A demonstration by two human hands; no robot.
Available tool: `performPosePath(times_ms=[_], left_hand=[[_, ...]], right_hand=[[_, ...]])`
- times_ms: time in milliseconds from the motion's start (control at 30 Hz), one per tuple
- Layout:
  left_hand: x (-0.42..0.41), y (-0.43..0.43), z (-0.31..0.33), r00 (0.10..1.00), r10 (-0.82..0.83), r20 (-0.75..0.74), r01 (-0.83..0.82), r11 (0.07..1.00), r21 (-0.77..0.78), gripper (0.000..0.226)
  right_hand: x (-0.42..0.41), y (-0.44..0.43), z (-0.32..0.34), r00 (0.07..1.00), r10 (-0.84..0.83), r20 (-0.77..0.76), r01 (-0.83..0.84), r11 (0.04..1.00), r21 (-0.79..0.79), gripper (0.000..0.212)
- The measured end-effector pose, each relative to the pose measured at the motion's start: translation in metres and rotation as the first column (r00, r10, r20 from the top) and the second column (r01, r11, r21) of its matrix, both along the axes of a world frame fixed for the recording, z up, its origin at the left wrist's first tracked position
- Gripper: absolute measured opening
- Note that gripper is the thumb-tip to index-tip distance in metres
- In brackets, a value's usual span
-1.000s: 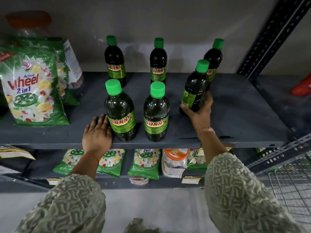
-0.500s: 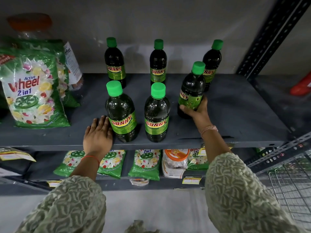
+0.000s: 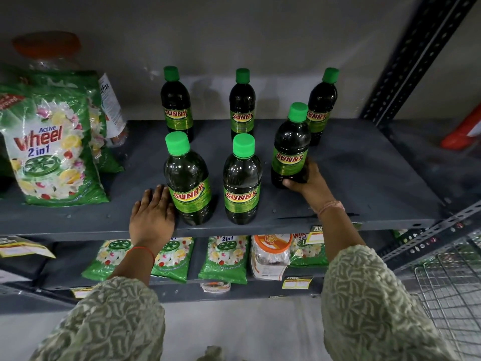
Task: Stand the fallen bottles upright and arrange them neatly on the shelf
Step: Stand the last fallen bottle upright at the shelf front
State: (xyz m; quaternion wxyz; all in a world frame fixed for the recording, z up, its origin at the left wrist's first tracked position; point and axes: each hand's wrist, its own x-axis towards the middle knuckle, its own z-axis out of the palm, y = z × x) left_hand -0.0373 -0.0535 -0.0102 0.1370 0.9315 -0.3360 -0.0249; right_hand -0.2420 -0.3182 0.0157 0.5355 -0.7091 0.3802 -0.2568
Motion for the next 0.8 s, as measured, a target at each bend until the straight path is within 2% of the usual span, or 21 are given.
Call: performPosePath(times_ms=[67, 100, 200, 267, 433, 800], left_hand=[[0.0, 0.001, 0.001, 1.0, -0.003, 0.003, 0.003, 1.0, -0.012, 0.059], [-0.003, 0.004, 0.001, 1.0, -0.012, -0.002, 0.012, 1.0, -0.015, 0.06], [-0.005, 0.005, -0.002, 1.0, -0.019, -0.004, 0.019, 1.0, -0.013, 0.05], [-0.009, 0.006, -0.003, 1.0, -0.027, -0.016, 0.027, 1.0, -0.016, 0.05], [0.003, 0.0, 0.003, 0.999, -0.021, -0.024, 0.021, 1.0, 0.002, 0.051], [0.003, 0.002, 0.0, 0.999, -0.035, -0.032, 0.034, 0.999, -0.029, 0.051]], right_hand=[[0.011, 0.01, -0.002, 0.995, -0.094, -0.015, 0.092, 0.992, -0.088, 0.11], [0.013, 0.019, -0.002, 0.985, -0.168, -0.032, 0.162, 0.977, -0.139, 0.109], [0.015, 0.034, -0.004, 0.949, -0.315, 0.005, 0.31, 0.929, -0.203, 0.085], [0.005, 0.042, -0.003, 0.95, -0.312, -0.012, 0.303, 0.929, -0.215, 0.074], [-0.006, 0.058, -0.004, 0.965, -0.262, -0.008, 0.249, 0.928, -0.277, 0.068], [-0.038, 0.087, -0.006, 0.971, -0.234, -0.038, 0.217, 0.941, -0.258, 0.071]])
